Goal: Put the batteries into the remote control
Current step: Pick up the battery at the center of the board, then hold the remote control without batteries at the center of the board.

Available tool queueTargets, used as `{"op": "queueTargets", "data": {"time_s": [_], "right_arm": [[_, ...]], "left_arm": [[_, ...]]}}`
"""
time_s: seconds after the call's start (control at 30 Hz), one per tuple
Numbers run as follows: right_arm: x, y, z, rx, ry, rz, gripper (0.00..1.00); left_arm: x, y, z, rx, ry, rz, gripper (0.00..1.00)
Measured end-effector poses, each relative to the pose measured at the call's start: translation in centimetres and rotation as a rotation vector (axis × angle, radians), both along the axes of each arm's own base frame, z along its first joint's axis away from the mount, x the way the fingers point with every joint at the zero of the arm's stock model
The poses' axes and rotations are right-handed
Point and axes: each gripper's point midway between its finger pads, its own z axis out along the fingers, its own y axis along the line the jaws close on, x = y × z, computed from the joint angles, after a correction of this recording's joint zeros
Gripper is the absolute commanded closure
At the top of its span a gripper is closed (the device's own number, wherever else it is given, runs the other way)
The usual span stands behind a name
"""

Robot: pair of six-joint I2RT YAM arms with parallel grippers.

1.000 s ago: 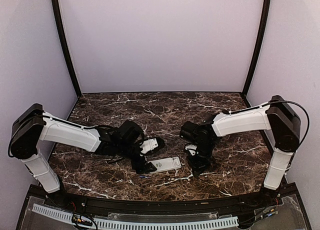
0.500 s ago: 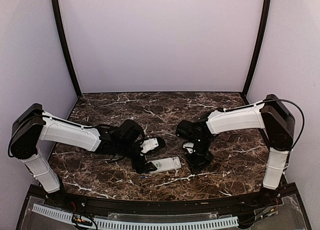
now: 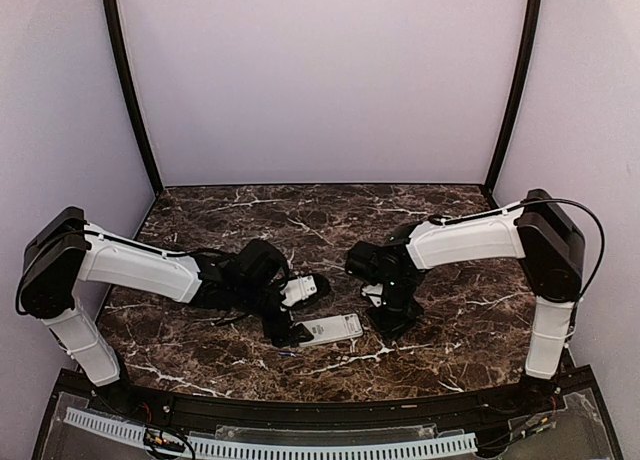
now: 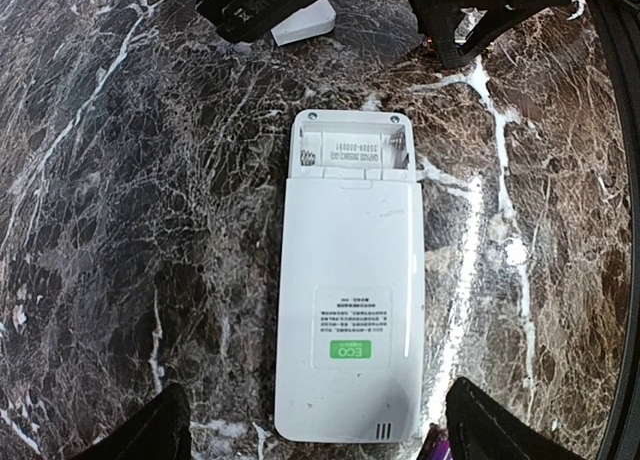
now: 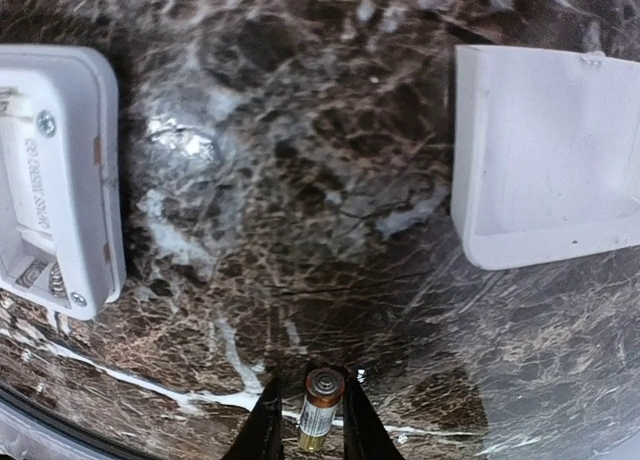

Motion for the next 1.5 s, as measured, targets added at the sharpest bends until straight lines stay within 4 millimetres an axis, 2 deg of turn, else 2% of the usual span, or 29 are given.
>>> {"op": "queueTargets", "data": {"time_s": [0.23,0.37,0.6,0.67,0.8,0.93,1.07,1.3,1.43,1.5], "right_arm": [[-0.3,0.2,0.0,-0.008,-0.005,-0.005,1.00],[-0.3,0.2,0.0,-0.009,-0.006,-0.007,1.00],[0.3,0.7,0.3,0.015,-0.036,-0.006,1.00],[1.1,1.6,1.0,0.070,-0.070,-0.009,1.00],[3.1,3.8,4.0,0.235,-0.164,-0.013,1.00],[5.0,5.4,6.4,0.367,-0.260,-0.004,1.00],[5.8,6.3,6.8,0.442,-0.308,0.012,1.00],[6.1,7.4,6.7,0.502,-0.332,0.034,1.00],[6.0,7.2,6.4,0.511,-0.341,0.032,1.00],[6.0,6.8,6.3,0.505,-0.341,0.023,1.00]], "left_arm": [[0.0,0.0,0.5,-0.009,-0.009,-0.002,0.12],[0.0,0.0,0.4,-0.002,-0.015,-0.010,0.12],[0.0,0.6,0.0,0.036,-0.038,-0.037,0.05],[-0.1,0.6,0.0,0.040,-0.045,-0.046,0.02],[-0.1,0.6,-0.2,0.045,-0.052,-0.058,0.01],[0.3,0.6,-1.7,0.081,-0.046,-0.054,0.02],[0.4,0.7,-2.9,0.109,-0.031,-0.047,0.06],[0.5,-0.1,-2.7,0.086,-0.023,-0.056,0.24],[-0.1,-0.6,-2.7,0.068,0.005,-0.087,0.31],[-0.5,-0.7,-2.7,0.062,0.021,-0.104,0.38]]}}
